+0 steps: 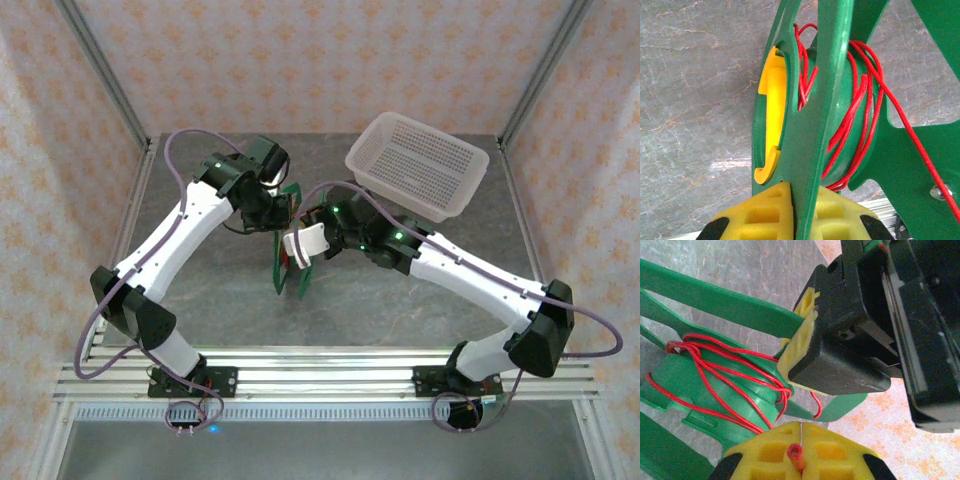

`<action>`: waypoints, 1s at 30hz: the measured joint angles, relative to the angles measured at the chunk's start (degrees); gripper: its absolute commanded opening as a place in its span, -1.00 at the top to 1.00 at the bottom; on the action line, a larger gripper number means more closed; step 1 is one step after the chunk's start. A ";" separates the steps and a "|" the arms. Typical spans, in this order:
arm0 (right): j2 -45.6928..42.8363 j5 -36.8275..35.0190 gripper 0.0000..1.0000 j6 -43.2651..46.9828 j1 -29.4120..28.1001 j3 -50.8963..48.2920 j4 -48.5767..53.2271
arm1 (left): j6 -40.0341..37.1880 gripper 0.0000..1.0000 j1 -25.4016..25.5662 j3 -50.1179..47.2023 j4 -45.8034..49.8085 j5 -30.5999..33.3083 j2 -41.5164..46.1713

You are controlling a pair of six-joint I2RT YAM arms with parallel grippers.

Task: Wrap the cables

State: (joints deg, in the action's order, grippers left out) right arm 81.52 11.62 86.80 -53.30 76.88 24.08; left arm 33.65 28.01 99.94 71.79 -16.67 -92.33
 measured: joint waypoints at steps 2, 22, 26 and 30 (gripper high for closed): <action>1.31 -0.09 1.00 0.24 -0.22 1.88 1.18 | 1.29 1.00 0.00 0.00 0.04 0.35 0.00; 8.85 -0.44 1.00 -56.52 -1.57 10.34 0.70 | 29.62 1.00 0.87 -2.25 2.84 6.67 3.02; 6.29 -4.94 1.00 -64.35 -2.99 2.01 -11.08 | 36.63 1.00 1.60 -3.13 3.02 8.11 3.19; 4.24 -8.74 1.00 -67.98 -3.93 -5.05 -21.53 | 40.70 1.00 2.49 -3.13 3.13 9.22 3.21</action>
State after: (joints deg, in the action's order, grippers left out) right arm 85.76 2.87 18.83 -57.23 71.83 2.55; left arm 74.35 30.50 96.82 74.91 -7.44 -89.12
